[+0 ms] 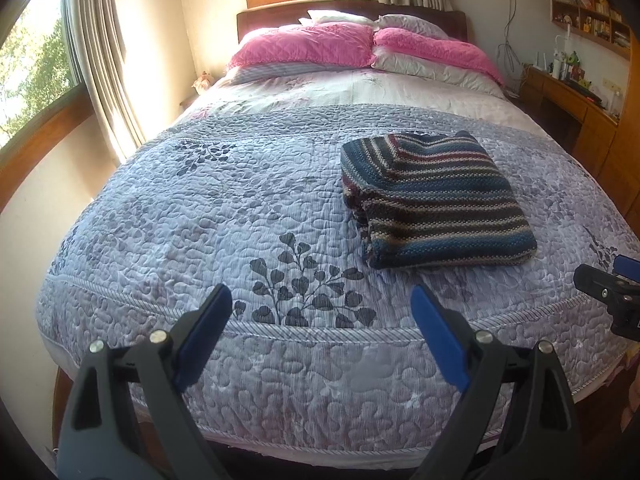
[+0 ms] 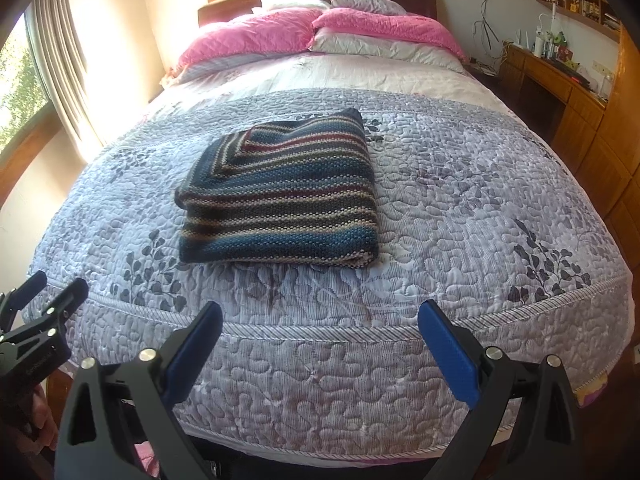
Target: Fold small clothes
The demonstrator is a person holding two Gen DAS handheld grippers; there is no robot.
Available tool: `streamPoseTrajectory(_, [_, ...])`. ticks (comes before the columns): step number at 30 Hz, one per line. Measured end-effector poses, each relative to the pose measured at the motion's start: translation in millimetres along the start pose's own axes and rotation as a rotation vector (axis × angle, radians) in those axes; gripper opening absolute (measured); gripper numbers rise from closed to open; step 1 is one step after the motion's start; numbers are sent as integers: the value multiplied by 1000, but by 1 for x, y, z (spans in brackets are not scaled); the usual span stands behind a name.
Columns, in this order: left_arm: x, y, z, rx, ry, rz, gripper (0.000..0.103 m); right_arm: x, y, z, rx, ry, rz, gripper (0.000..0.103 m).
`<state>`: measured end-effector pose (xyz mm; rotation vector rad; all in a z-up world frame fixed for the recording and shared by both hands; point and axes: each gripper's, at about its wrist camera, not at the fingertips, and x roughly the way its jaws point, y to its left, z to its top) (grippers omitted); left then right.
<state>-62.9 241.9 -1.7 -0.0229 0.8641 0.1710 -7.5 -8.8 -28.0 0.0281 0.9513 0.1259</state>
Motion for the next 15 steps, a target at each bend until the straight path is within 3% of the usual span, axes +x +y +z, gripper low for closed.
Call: streamPoseTrajectory(15, [4,2,-2,0,12,9,90,-6,4,0,-45,-32,-95,98])
